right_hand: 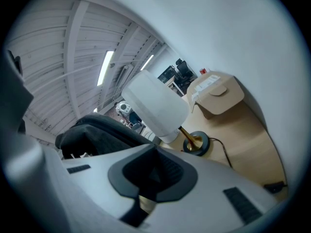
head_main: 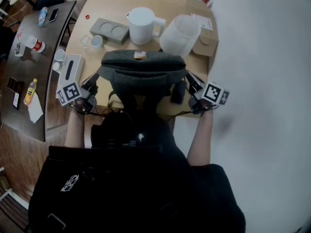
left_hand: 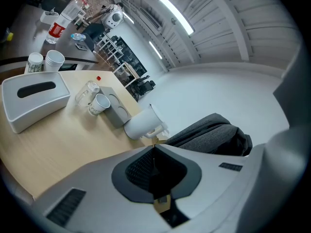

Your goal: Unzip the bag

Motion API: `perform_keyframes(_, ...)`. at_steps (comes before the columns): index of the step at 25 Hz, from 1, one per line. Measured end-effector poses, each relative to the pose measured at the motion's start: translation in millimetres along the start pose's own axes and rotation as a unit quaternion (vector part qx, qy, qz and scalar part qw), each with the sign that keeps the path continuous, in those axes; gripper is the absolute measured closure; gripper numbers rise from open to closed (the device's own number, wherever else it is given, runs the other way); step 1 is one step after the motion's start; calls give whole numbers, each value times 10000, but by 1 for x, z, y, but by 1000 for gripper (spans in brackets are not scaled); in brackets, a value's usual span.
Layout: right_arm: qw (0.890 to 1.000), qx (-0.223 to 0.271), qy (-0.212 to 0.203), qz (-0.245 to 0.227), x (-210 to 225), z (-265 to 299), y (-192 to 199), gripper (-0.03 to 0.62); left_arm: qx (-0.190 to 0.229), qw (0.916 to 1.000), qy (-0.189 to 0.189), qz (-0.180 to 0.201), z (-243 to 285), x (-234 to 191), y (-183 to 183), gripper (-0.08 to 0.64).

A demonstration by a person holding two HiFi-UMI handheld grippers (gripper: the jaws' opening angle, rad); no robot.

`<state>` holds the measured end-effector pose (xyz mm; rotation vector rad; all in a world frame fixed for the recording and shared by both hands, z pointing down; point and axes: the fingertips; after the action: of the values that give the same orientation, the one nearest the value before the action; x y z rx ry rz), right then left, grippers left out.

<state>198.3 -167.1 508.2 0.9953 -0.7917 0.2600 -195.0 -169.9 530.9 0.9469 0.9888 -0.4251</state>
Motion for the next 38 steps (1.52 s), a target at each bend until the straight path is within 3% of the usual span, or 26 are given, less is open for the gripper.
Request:
perform_keyframes(13,9998,-58,-2,-186,0,-1,4,561,61,9999,-54,125,-1,-3,2,540)
perform_keyframes(15,9997,-60,4,-228,0,-1,5,542,126,9998,-101,78,-3,-5,2,439)
perform_keyframes(17,9997,-29,-36,-256,-1,-2,5,482,237,9995,-166,104,-5,-8,-1,436)
perform_keyframes(18,9996,2,-37,-263,-1,-2,4,472,274,9994,-181,105,-6,-9,-2,397)
perform_keyframes(34,9995,231,117,-185,12,-11,-4,472,518,9984,-225,-43,-21,-25,-12,396)
perform_keyframes(36,9994,262,89,-213,10,-11,-5,481,588,9980,-224,9,-22,-23,-16,417)
perform_keyframes(37,9993,290,79,-243,9,-11,-6,582,642,9977,-212,26,-22,-23,-18,545)
perform_keyframes(38,9992,312,61,-258,8,-11,-7,588,673,9976,-174,15,-22,-22,-19,563)
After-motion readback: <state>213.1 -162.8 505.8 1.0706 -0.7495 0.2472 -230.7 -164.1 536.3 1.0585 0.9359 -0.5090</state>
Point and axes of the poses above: the fingertips, and each gripper's own axes: z forward along the fingers, x to its right, y out of its underside, and after that the axes turned 14 degrees about x, right-handed
